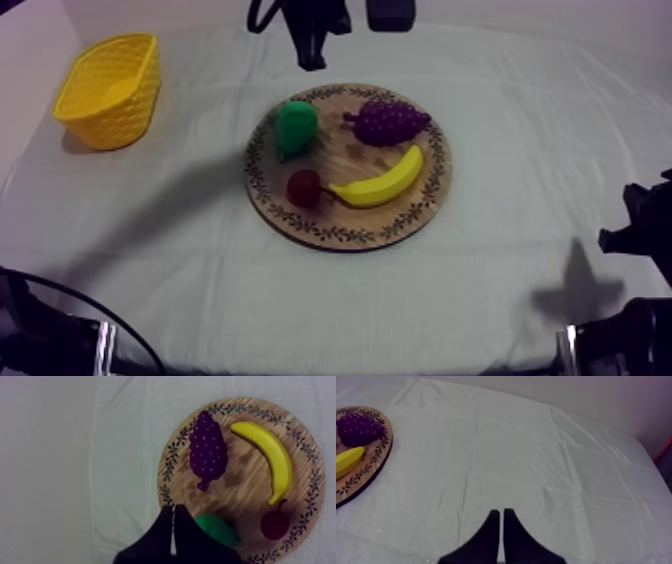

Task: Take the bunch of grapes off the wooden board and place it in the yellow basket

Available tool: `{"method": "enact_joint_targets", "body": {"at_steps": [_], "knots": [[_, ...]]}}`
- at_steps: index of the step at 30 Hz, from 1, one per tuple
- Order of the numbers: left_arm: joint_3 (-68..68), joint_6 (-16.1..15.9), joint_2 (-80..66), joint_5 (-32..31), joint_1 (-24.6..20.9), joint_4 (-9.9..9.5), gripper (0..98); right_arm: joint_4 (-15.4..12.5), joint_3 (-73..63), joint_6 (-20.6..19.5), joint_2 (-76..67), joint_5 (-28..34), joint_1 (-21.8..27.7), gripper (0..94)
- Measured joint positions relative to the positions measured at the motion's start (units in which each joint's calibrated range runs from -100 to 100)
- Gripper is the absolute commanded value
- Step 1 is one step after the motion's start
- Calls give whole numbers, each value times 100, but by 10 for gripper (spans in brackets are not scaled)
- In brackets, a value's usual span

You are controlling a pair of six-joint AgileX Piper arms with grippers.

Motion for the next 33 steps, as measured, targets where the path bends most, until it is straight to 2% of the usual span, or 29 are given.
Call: {"method": "enact_joint_targets", "body": {"at_steps": [3, 6, 8, 11, 18, 33], "knots": [[130, -32, -62, -34, 4, 0, 301, 0, 0, 0, 0, 0, 0, 5], [281, -178, -101, -38, 3, 29, 540, 0, 0, 0, 0, 0, 0, 5], [367, -253, -115, -37, -6, 35, 656, 0, 0, 0, 0, 0, 0, 5], [516, -289, -115, -87, -28, 13, 766, 0, 0, 0, 0, 0, 0, 5], [659, -276, -127, -148, -32, -15, 856, 0, 0, 0, 0, 0, 0, 5], [559, -183, 286, -337, 32, -2, 873, 0, 0, 0, 0, 0, 0, 5]]}}
